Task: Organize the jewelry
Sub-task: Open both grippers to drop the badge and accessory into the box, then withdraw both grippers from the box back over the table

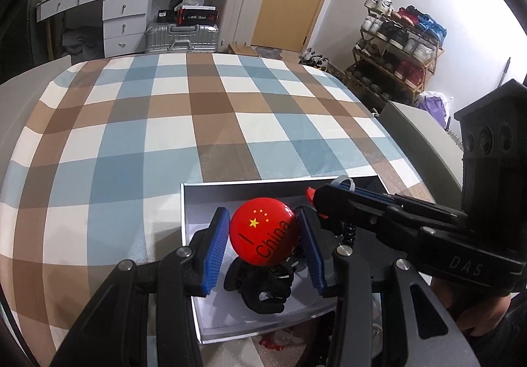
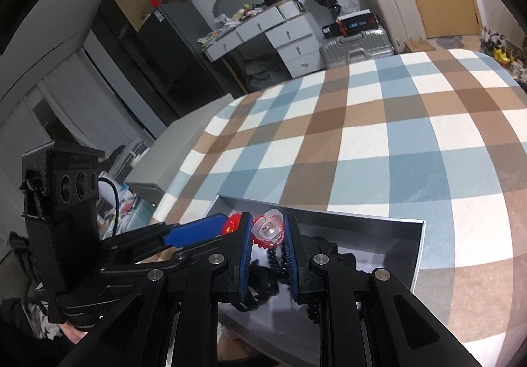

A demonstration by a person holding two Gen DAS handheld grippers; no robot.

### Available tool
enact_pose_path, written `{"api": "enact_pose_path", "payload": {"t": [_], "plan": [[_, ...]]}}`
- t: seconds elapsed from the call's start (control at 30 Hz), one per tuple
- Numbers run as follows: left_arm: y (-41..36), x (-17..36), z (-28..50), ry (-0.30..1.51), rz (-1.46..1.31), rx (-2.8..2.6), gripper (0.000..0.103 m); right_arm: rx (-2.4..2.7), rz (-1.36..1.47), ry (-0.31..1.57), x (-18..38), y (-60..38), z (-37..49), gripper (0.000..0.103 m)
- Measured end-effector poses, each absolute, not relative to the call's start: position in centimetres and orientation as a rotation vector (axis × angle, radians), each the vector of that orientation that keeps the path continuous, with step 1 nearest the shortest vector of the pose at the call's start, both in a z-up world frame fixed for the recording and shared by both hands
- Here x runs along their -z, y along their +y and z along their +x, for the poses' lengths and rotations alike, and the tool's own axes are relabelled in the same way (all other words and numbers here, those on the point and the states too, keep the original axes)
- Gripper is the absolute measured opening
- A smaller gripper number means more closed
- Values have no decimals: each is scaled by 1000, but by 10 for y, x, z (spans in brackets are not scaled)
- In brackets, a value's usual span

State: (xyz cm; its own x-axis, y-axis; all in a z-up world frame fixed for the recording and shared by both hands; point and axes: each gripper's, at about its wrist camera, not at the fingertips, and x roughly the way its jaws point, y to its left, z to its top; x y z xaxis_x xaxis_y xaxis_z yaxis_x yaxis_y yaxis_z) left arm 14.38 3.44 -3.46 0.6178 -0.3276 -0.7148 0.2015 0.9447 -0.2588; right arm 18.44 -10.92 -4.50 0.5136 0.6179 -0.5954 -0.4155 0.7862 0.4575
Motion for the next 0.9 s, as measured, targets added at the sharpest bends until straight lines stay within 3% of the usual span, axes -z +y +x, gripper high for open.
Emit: {"api": "enact_pose_path", "payload": {"t": [0.33,0.43,0.5,0.57,0.63,0.7,0.9], "plan": [[38,38,148,882,-168,322,38,-616,238,847,40,-102,185,20],[37,38,148,897,-172,328,42,-601,260,846,42,-108,186,28],[39,37,146,891,-183,337,46,-588,287,838,41,-116,184,45],[39,33,142,881,-187,342,52,-578,310,812,36,-126,179,46],[40,28,137,856,-179,332,65,-569,316,776,29,-134,171,50],[41,23,132,825,-181,332,65,-553,314,739,20,-141,162,58],[44,13,119,792,-165,277,66,-518,306,683,-1,-156,140,65]]}}
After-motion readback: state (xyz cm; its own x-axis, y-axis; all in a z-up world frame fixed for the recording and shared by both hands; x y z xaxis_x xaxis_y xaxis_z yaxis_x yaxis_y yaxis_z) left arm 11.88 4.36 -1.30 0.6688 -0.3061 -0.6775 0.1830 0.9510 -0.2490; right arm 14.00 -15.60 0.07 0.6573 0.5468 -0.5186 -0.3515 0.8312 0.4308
